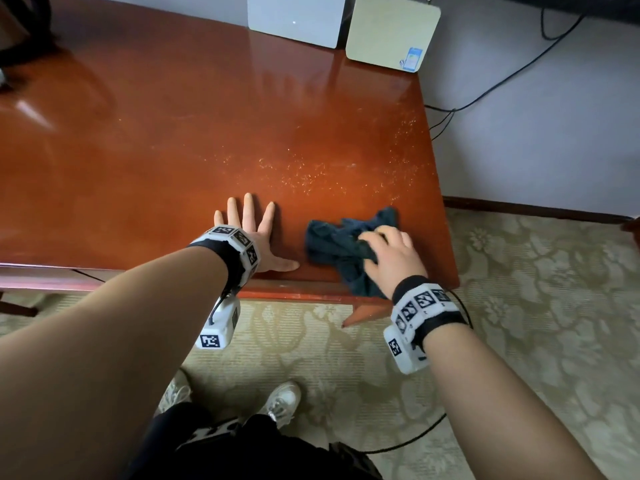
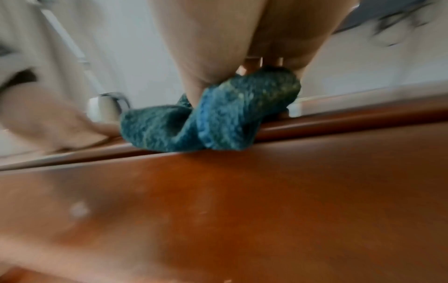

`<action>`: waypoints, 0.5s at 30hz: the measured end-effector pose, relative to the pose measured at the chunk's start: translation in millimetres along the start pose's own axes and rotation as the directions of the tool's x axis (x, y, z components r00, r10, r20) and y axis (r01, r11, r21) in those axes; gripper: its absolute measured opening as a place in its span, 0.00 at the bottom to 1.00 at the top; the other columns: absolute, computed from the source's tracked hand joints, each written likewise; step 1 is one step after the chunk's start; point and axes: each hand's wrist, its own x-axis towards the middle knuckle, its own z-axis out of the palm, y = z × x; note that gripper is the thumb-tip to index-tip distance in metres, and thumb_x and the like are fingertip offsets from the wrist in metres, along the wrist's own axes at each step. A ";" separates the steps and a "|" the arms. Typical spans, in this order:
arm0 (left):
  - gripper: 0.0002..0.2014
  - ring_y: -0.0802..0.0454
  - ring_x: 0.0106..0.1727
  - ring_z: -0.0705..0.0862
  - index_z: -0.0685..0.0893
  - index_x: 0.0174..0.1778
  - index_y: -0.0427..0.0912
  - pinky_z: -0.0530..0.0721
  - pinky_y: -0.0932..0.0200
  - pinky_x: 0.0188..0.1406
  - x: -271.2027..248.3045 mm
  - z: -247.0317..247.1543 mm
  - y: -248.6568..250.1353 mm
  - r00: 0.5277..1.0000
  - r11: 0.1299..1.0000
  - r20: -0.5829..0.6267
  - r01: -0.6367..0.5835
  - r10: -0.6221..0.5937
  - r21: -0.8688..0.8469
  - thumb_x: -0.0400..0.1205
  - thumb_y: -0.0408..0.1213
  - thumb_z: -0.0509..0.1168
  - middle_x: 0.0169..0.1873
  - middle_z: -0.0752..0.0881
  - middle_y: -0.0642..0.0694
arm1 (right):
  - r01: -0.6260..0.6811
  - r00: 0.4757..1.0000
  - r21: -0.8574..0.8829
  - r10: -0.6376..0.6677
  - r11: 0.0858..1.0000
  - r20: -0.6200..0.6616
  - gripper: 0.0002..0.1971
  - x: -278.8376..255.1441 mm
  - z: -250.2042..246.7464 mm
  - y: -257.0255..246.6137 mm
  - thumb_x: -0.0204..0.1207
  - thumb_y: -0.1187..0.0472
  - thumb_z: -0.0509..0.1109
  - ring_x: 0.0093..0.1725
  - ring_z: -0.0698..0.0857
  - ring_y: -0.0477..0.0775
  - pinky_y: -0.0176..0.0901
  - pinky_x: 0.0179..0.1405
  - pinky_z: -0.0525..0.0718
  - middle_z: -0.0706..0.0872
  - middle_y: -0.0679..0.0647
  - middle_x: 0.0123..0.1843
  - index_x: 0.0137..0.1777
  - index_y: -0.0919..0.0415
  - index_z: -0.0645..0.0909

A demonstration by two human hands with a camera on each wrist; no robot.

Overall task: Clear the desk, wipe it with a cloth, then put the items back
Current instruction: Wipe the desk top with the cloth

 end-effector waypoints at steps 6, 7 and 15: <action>0.59 0.35 0.81 0.31 0.28 0.80 0.54 0.38 0.35 0.80 0.0 -2.2 -0.4 1.000 1.000 0.018 0.003 -0.003 0.007 0.66 0.78 0.57 0.79 0.26 0.41 | -0.639 0.755 0.189 0.655 0.745 -0.026 0.22 -6.1 -30.2 97.9 0.78 0.60 0.63 0.69 0.72 0.71 0.58 0.67 0.73 0.70 0.67 0.72 0.73 0.58 0.70; 0.59 0.35 0.81 0.31 0.28 0.80 0.54 0.38 0.35 0.80 -0.1 -2.3 -0.4 1.000 1.000 0.018 0.001 -0.002 0.007 0.66 0.78 0.57 0.79 0.26 0.41 | -0.648 0.738 0.236 0.674 0.724 -0.040 0.23 -6.2 -36.5 101.3 0.78 0.60 0.64 0.68 0.74 0.72 0.59 0.65 0.74 0.69 0.68 0.72 0.73 0.60 0.69; 0.59 0.35 0.81 0.31 0.29 0.80 0.54 0.38 0.36 0.80 -1.2 -3.4 0.8 1.000 1.000 0.020 0.011 -0.011 0.011 0.66 0.78 0.58 0.79 0.27 0.41 | -0.034 0.990 0.136 0.052 0.990 -0.130 0.28 -4.1 -42.5 -7.6 0.75 0.42 0.67 0.74 0.67 0.60 0.55 0.70 0.68 0.69 0.54 0.75 0.73 0.46 0.68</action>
